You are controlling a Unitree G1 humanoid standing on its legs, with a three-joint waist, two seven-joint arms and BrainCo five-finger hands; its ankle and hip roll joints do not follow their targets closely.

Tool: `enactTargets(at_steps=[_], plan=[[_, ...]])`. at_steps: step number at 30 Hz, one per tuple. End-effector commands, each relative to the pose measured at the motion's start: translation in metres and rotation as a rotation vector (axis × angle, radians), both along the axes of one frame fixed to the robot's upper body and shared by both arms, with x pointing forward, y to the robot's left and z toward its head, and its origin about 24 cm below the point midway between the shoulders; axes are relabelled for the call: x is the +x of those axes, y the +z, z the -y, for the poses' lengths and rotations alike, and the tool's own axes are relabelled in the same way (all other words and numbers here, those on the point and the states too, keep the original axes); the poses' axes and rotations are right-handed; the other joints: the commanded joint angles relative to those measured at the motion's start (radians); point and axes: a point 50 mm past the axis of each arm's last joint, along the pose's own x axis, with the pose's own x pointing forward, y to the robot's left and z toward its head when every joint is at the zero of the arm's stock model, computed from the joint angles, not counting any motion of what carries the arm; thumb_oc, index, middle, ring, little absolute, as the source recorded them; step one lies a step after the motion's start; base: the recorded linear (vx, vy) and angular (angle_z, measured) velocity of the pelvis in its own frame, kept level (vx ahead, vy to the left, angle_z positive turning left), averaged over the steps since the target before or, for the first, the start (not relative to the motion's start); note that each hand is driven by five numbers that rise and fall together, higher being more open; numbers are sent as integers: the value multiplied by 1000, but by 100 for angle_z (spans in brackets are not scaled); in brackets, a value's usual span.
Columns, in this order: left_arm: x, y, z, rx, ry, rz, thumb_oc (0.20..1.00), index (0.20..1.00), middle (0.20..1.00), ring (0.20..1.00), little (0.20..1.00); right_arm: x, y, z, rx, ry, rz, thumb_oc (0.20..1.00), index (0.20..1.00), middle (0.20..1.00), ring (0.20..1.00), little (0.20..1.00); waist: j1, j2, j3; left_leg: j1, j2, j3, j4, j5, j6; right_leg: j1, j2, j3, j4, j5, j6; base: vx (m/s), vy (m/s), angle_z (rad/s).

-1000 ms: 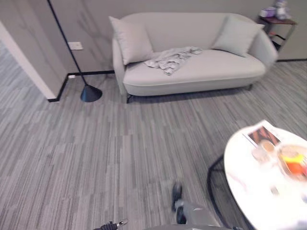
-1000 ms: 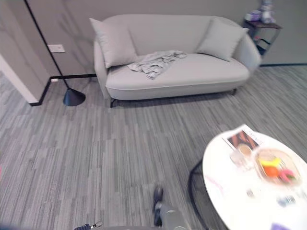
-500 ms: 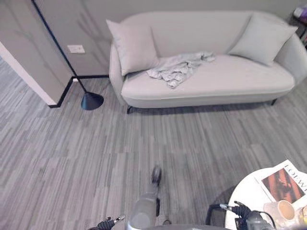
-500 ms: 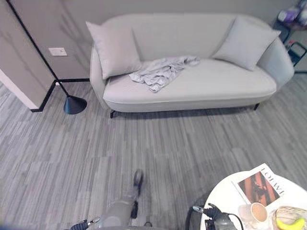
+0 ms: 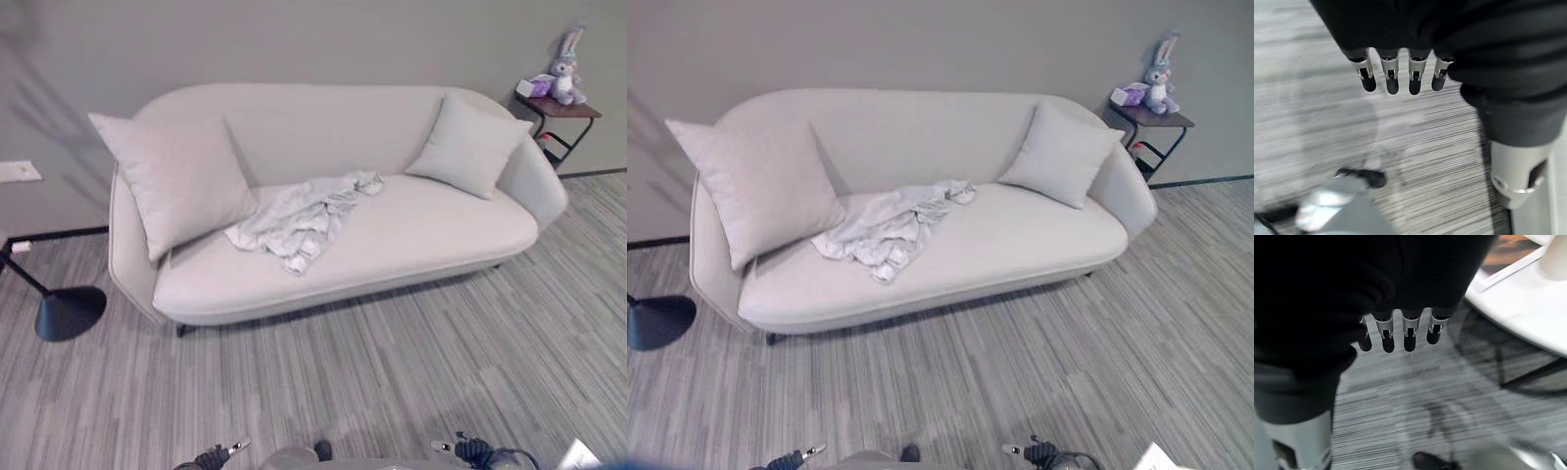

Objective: Hang the clothes on the sofa on the clothes rack.

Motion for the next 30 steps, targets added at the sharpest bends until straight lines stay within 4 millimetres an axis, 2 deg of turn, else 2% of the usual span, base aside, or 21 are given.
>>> enactTargets(at_steps=[1,2,3,4,6,7,9,10,12,13,14,15,16,17,18,19,20,21,22,24,30], plan=[[-2,3,-10,44,4,20,1000,1000,1000,1000,1000,8,8,21,-55,-51,34,1000,1000,1000,1000,1000,-11,-28,58,24,60,-81,-49,71,-180,74,-5,58,-495,231,15,733,78,84],[3,5,-12,51,10,42,1000,1000,1000,1000,1000,-2,6,23,-60,-73,9,1000,1000,1000,1000,1000,-65,-18,78,84,55,-128,-49,43,-161,-25,26,77,-704,245,25,582,33,88],[4,5,-12,52,9,46,1000,1000,1000,1000,1000,-4,5,24,-59,-78,-1,1000,1000,1000,1000,1000,-82,-14,81,95,59,-134,-49,32,-159,-74,34,72,-742,236,32,544,29,106],[4,6,-14,61,17,42,1000,1000,1000,1000,1000,-5,5,24,-60,-78,-17,1000,1000,1000,1000,1000,-96,-3,93,119,71,-135,-49,22,-155,-154,40,48,-742,229,47,346,-2,196],[4,5,-12,55,5,36,1000,1000,1000,1000,1000,-10,4,25,-65,-62,-43,1000,1000,1000,1000,1000,-112,-17,93,153,80,-133,-49,0,-163,-149,43,4,-742,221,50,530,-153,151],[-1,3,-10,52,-13,13,1000,1000,1000,1000,1000,-18,3,28,-73,-70,-60,1000,1000,1000,1000,1000,-121,-31,66,178,100,-149,-49,33,-158,-115,56,25,-742,261,62,662,-291,-64],[-3,3,-10,53,-14,5,1000,1000,1000,1000,1000,-25,2,28,-76,-79,-80,1000,1000,1000,1000,1000,-127,-35,55,194,120,-151,-49,50,-157,-97,56,30,-742,279,68,450,-231,-68],[-5,1,-7,39,-24,-7,1000,1000,1000,1000,1000,-35,1,32,-89,-95,-108,1000,1000,1000,1000,1000,-130,-49,31,168,146,-142,73,56,-154,-58,41,28,-742,290,75,418,-254,50],[-4,0,-2,25,-60,-7,1000,1000,1000,1000,1000,-41,2,37,-101,-118,-115,1000,1000,1000,1000,1000,-129,-86,38,71,140,-110,318,27,-152,5,10,27,-742,299,74,392,-268,92],[-4,0,-2,25,-60,-7,1000,1000,1000,1000,1000,-41,2,37,-101,-118,-115,1000,1000,1000,1000,1000,-130,-83,37,64,142,-112,330,20,-153,4,12,25,-742,299,73,247,-287,129],[4,1,0,26,-87,11,1000,1000,1000,1000,1000,-34,4,40,-114,-129,-96,1000,1000,1000,1000,1000,-116,-122,77,-78,120,-88,608,-28,-154,62,-22,26,-742,301,64,162,-246,89],[8,2,0,26,-89,20,1000,1000,1000,1000,1000,-32,4,41,-117,-135,-91,1000,1000,1000,1000,1000,-108,-127,95,-144,120,-80,663,-41,-152,80,-27,22,-742,291,60,275,-291,79],[15,4,1,23,-89,48,1000,1000,1000,1000,1000,-28,5,40,-114,-155,-69,1000,1000,1000,1000,1000,-87,-128,118,-224,120,-69,605,-47,-154,114,-23,25,-742,274,55,326,-60,34],[15,4,1,23,-84,53,1000,1000,1000,1000,1000,-28,4,38,-106,-160,-61,1000,1000,1000,1000,1000,-67,-122,119,-223,135,-69,402,-27,-158,140,-12,32,-742,261,53,295,-9,92],[15,4,1,22,-85,53,1000,1000,1000,1000,1000,-28,4,38,-106,-160,-61,1000,1000,1000,1000,1000,-63,-122,127,-209,136,-65,393,-26,-158,148,-12,36,-742,260,52,360,148,50],[12,4,-2,29,-90,36,1000,1000,1000,1000,1000,-28,4,39,-108,-158,-63,1000,1000,1000,1000,1000,-31,-97,131,-199,149,-75,76,51,-177,182,2,42,-742,240,52,409,253,32],[1,1,0,17,-70,1,1000,1000,1000,1000,1000,-29,2,33,-91,-139,-76,1000,1000,1000,1000,1000,-44,-71,89,-102,164,-98,-29,51,-186,177,6,44,-742,220,51,476,378,-1],[1,1,0,21,-56,13,1000,1000,1000,1000,1000,-25,1,27,-75,-138,-57,1000,1000,1000,1000,1000,-49,-76,80,-97,158,-84,-28,62,-195,176,-10,59,-742,238,43,383,400,-44],[0,2,-4,30,-48,11,1000,1000,1000,1000,1000,-22,1,23,-60,-130,-49,1000,1000,1000,1000,1000,-51,-83,56,-77,141,-65,-49,33,-191,173,-17,58,-742,230,37,165,319,-56],[0,1,-3,31,-47,11,1000,1000,1000,1000,1000,-23,0,20,-52,-128,-55,1000,1000,1000,1000,1000,-65,-87,40,-73,123,-58,-49,12,-192,164,-31,51,-742,228,37,63,186,-76],[11,2,4,21,-63,43,1000,1000,1000,1000,1000,-25,-2,17,-44,-113,-64,1000,1000,1000,1000,1000,-75,-85,39,-49,95,-51,-49,4,-187,169,-59,32,-742,234,41,15,115,-20]])
